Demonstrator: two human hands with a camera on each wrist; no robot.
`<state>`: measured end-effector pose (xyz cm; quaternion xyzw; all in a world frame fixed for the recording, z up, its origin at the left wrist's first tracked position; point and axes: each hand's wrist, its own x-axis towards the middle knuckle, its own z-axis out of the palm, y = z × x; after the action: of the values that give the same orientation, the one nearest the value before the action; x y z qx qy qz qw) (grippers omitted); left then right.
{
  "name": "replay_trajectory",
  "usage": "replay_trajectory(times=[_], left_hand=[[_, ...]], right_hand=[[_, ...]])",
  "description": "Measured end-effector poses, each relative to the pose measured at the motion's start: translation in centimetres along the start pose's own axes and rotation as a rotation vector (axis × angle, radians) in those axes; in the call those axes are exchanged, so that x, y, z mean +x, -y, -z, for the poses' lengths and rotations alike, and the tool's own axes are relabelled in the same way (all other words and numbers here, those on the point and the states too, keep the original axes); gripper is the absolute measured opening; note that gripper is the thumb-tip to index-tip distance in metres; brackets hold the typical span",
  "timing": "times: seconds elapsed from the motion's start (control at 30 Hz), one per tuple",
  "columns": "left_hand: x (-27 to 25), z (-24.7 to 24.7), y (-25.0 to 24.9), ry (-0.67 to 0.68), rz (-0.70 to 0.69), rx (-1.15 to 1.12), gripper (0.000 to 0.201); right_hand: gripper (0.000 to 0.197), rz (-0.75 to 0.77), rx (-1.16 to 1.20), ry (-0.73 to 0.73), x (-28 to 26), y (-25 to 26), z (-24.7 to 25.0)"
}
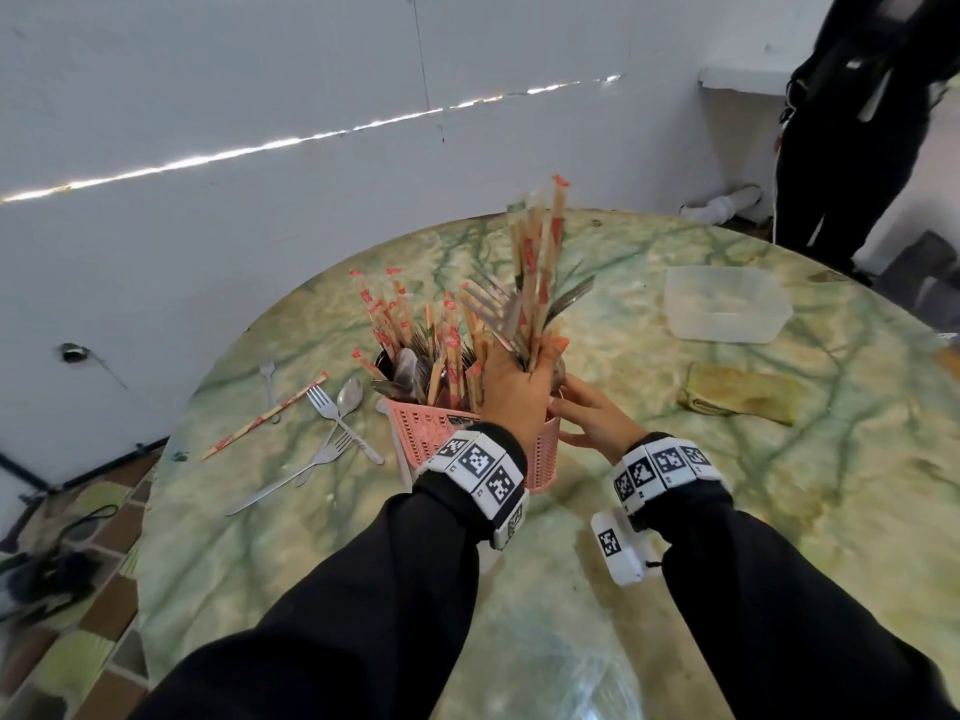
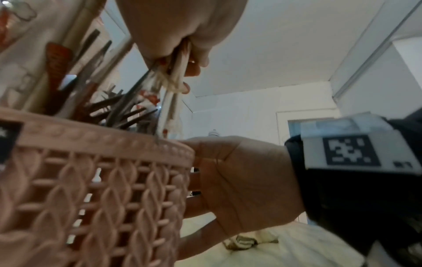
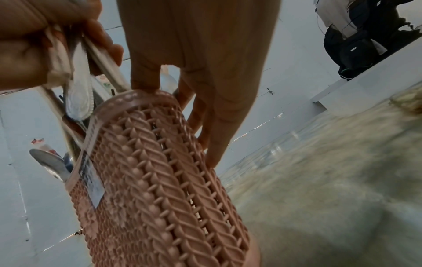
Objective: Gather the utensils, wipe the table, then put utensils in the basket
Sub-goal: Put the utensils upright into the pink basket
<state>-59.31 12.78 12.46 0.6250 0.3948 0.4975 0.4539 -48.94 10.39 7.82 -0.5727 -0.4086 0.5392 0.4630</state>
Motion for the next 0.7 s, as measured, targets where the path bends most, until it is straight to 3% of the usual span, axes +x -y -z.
replay_trajectory(times=[0.1,0.2,0.43,0.53,0.7], left_hand=[[0.1,-0.1,0.2,-0.047,0.012,0.034,0.035],[-0.2,-0.1,0.6,-0.015,0.007,0.054,0.036],[-0.2,-0.5,1.6,-0.009,0.057,0.083,0.041],[0.0,-0.4,1.3,-0.017,0.099,0.051,0.039],[1.0,0.3,0.8,-0.139,0.142,-0.038,0.025]], right_hand=[[0.028,-0.012,0.018,-0.014,0.0,0.0,-0.1],[0.036,-0.021,0.048,-0.03,0.0,0.1,-0.3],[0.033,-0.035,0.042,-0.045,0.3,-0.2,-0.1],[0.036,-0.033,0.028,-0.039,0.3,-0.3,0.0],[0.031,-0.028,0.016,-0.022,0.2,-0.2,0.1]])
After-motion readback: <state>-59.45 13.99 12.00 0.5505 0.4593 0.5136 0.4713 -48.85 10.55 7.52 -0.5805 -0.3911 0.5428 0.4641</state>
